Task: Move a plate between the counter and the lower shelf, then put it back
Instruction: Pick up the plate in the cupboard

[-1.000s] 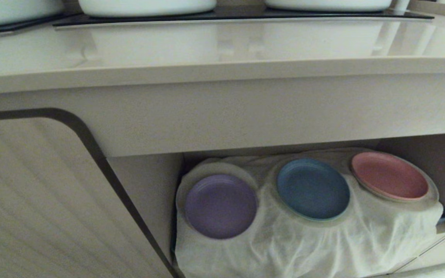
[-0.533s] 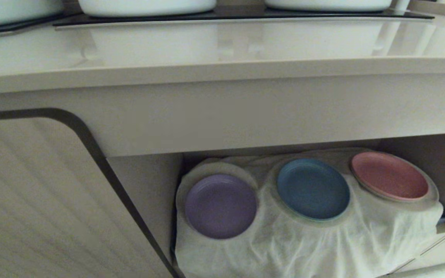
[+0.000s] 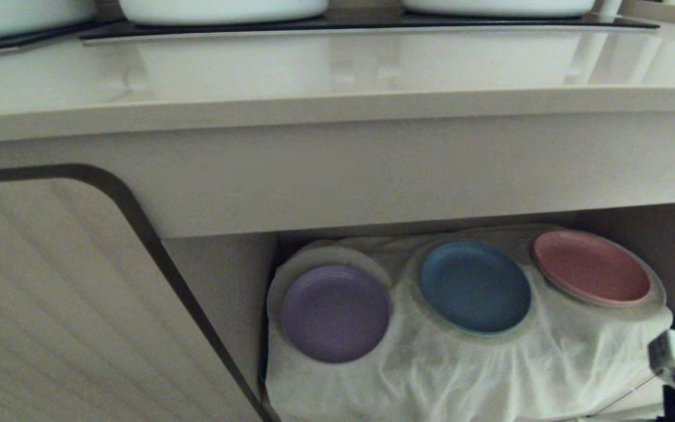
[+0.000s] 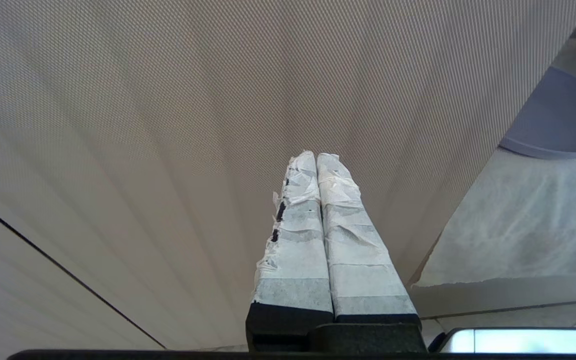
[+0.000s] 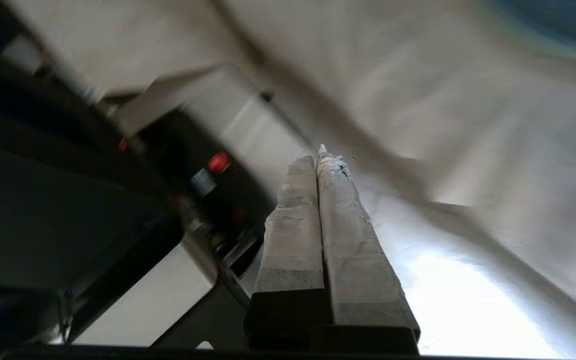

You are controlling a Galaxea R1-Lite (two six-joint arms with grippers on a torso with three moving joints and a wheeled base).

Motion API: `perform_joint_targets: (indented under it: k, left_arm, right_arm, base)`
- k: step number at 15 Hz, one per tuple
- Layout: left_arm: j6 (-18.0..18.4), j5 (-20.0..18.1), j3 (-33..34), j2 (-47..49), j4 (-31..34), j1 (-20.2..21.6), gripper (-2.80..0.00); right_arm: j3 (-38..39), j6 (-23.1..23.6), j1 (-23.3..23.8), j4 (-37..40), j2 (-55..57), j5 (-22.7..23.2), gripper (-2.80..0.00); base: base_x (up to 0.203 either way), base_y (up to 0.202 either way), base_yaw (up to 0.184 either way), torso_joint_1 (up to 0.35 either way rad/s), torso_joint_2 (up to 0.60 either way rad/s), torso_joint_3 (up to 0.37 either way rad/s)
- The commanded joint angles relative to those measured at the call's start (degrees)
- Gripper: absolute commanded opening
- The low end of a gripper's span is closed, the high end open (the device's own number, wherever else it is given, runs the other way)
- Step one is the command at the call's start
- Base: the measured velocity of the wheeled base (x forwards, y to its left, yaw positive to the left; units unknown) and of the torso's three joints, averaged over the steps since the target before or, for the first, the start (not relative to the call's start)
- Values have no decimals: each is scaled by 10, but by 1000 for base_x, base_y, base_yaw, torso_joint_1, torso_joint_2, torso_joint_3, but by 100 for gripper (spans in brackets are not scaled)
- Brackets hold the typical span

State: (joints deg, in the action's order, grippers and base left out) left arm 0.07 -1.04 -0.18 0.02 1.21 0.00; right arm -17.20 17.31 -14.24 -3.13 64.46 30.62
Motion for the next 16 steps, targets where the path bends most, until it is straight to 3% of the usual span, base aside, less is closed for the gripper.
perform_joint_targets:
  k: [1,5,16]
  left_arm:
    - [0,0,0,0,0,0,-280]
    - [0,0,0,0,0,0,-280]
    - [0,0,0,0,0,0,-280]
  right_arm:
    - [10,0,-41,-53,121,2,-280]
    - [-20,-21,-107,-146,255,5,-280]
    - [-171,-117,-132,-189,413,36,-280]
  base:
    - [0,0,0,0,0,0]
    - [0,0,0,0,0,0]
    - [0,0,0,0,0,0]
